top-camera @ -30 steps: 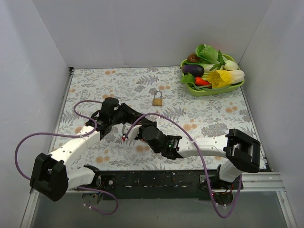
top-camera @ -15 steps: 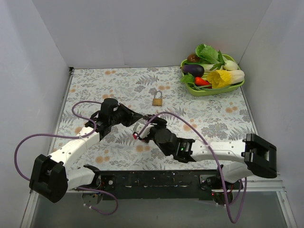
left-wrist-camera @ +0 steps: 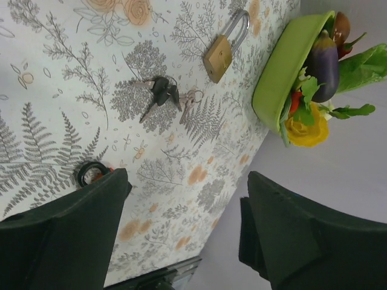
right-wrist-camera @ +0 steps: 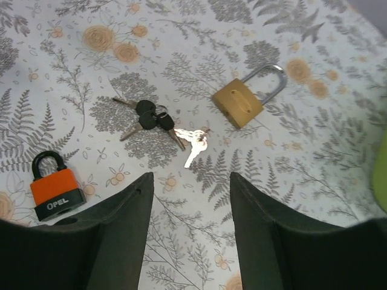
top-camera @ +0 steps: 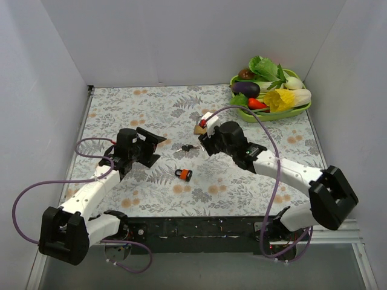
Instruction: Unlock with the key
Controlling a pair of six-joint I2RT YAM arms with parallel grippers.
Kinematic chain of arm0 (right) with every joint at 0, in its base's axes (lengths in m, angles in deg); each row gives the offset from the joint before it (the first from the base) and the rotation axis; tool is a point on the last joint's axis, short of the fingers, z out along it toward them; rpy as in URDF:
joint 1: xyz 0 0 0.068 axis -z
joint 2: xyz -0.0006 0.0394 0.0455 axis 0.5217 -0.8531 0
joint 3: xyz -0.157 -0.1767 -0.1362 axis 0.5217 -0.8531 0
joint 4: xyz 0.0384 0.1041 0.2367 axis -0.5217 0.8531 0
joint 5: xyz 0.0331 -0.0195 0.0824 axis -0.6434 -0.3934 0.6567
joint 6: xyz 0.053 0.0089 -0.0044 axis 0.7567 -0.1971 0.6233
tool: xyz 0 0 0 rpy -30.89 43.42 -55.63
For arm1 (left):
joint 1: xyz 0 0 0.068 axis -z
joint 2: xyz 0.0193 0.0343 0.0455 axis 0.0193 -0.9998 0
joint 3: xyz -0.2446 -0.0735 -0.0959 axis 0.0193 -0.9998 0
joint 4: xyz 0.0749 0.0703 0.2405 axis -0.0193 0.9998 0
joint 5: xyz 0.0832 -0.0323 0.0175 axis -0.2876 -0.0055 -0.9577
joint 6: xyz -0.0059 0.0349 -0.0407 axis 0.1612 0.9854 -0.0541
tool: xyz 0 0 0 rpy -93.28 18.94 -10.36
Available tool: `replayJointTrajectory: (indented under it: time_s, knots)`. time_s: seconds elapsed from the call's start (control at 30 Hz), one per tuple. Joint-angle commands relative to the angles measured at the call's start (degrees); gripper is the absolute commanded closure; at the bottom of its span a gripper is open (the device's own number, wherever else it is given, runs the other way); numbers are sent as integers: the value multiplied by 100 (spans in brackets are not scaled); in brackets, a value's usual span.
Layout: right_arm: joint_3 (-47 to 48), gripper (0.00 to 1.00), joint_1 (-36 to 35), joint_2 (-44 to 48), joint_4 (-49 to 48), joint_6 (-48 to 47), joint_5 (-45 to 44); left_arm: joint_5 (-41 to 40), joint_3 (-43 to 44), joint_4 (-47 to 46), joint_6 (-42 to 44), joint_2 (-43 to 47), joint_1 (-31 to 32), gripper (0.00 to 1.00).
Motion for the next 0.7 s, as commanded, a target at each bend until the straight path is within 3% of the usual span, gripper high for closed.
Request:
replayJointTrajectory:
  time_s: [0.0, 0.1, 0.4, 0.67]
  knots:
    - [794, 42, 316, -979, 670, 355, 1784, -160, -43, -12, -1008, -42, -21, 13]
    - [1234, 44, 431, -1542, 758, 231, 2076, -160, 89, 39, -498, -183, -47, 2]
    - [2236, 45, 431, -2764, 917, -322, 2340, -309, 239, 58, 865, -104, -152, 2]
    - [3475, 44, 440, -3838, 1549, -700, 2560, 349, 133, -321, 1946, 45, -267, 2]
